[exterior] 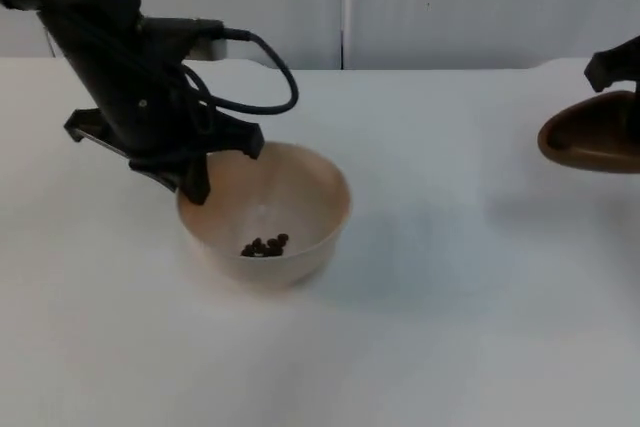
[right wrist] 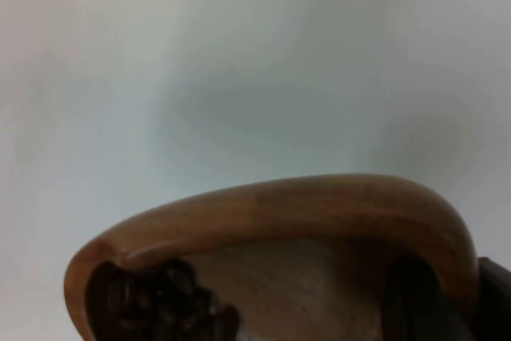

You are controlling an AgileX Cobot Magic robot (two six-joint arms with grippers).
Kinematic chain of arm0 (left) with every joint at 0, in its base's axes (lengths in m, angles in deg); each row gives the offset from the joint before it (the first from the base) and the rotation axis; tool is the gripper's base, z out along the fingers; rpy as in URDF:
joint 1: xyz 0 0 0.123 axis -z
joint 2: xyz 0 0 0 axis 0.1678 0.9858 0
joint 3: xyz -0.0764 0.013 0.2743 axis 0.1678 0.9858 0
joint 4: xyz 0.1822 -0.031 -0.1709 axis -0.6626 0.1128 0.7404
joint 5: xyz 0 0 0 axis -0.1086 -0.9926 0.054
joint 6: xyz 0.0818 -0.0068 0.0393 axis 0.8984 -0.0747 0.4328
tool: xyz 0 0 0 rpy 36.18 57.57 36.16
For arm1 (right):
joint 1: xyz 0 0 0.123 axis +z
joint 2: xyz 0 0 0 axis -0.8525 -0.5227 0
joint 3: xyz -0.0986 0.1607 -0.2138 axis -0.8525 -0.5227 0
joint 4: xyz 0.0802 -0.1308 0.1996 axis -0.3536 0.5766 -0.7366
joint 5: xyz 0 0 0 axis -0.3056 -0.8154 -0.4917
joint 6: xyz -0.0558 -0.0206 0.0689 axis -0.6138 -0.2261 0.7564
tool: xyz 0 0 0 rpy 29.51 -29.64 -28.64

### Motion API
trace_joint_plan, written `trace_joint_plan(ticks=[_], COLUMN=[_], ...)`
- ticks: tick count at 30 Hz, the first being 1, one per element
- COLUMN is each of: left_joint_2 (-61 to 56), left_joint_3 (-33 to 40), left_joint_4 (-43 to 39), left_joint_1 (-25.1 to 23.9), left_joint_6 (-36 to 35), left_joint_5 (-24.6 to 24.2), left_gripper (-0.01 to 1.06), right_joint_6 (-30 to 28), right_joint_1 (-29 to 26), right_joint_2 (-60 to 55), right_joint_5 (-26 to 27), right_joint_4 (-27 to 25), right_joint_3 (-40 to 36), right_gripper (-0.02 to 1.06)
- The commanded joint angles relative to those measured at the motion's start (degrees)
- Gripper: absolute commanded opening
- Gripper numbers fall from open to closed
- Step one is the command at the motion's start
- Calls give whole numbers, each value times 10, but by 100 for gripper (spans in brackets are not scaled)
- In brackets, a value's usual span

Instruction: Pick up the bowl with the left hand and pour the coffee beans from the cup into the bowl with the right hand.

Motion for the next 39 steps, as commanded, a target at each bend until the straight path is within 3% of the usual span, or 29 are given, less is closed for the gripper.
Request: trace_joint_plan(ticks=[1,8,28,39], left_joint_2=[-2,2,32,32], left_joint_3=[0,0,0,0], left_joint_4=[10,10,5,4], left_joint_1=[-14,-45,-46,-46], left_joint_6=[3,21,21,27], left_joint_5=[7,7,11,10], left_gripper=[0,0,0,0], right_joint_6=[11,18,41,45], right_joint_1=[-3,-3,-1,27], right_joint_2=[4,-19,-126,-163], right_joint_5=[15,19,92,139], right_joint_4=[11,19,11,-11], right_joint_3=[-3,-3,-3,-3], right_gripper=[0,0,0,0])
